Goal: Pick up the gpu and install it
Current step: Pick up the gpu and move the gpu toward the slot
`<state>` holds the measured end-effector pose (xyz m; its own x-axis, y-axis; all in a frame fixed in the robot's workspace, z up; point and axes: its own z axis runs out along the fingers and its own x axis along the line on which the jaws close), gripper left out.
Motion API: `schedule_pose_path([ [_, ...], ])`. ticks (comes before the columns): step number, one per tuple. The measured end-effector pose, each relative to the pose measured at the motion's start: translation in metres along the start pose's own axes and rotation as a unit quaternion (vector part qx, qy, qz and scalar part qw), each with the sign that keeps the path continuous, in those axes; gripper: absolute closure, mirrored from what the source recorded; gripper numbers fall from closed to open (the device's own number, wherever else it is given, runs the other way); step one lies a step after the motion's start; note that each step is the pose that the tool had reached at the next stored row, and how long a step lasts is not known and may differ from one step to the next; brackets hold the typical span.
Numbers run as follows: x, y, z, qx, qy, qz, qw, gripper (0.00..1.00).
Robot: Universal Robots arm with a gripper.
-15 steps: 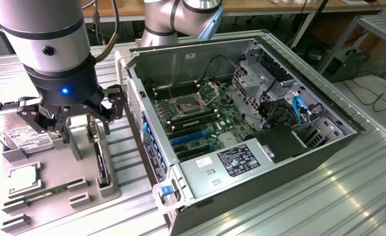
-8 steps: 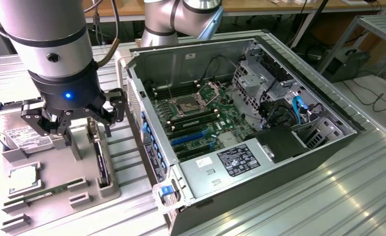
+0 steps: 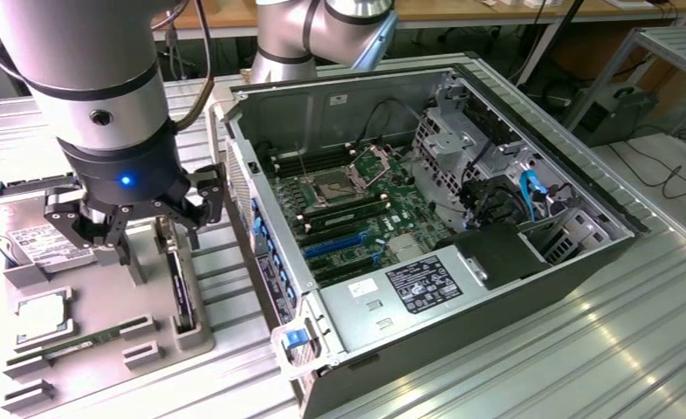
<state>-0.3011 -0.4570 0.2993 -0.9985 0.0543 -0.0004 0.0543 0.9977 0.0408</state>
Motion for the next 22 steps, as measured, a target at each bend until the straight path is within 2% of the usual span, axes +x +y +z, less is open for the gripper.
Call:
schedule_pose_path([
  [18, 0.0, -0.0009, 0.0151, 0.0, 0.0, 0.0, 1.0, 0.28],
  [22, 0.0, -0.0016, 0.0226, 0.0, 0.0003, 0.0, 1.0, 0.28],
])
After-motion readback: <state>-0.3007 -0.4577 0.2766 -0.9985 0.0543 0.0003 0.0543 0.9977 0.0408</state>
